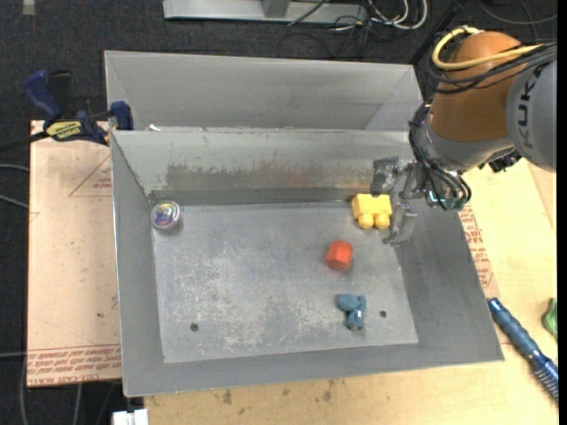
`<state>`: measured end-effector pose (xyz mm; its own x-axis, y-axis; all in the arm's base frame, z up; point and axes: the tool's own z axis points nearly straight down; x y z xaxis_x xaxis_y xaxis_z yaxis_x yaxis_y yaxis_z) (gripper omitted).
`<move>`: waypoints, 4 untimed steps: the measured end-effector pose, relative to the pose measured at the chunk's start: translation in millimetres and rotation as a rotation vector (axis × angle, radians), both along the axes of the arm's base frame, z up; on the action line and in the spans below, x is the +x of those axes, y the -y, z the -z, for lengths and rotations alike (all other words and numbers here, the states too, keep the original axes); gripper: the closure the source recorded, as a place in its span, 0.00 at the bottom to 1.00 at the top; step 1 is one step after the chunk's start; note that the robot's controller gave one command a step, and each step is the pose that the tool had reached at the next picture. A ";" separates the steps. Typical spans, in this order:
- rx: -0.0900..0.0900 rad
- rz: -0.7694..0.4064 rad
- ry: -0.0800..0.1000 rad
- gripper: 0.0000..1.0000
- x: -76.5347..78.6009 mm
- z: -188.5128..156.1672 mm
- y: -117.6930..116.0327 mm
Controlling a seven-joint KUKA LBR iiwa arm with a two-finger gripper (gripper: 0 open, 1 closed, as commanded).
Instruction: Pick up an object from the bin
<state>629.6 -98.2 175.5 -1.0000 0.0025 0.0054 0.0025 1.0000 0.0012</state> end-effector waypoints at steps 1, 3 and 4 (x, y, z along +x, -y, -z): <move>0.003 -0.246 0.000 0.00 -67.9 101.6 -41.5; 0.000 -0.248 0.007 0.00 -65.3 98.6 -40.8; 0.000 -0.248 0.007 1.00 -65.3 98.6 -40.8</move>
Offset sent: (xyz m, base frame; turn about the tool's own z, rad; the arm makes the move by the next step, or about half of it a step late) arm -0.0658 0.0397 -0.0982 -0.2467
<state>564.2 -57.4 76.9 -0.9700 -0.2430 -0.0014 -0.2430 0.9700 0.0005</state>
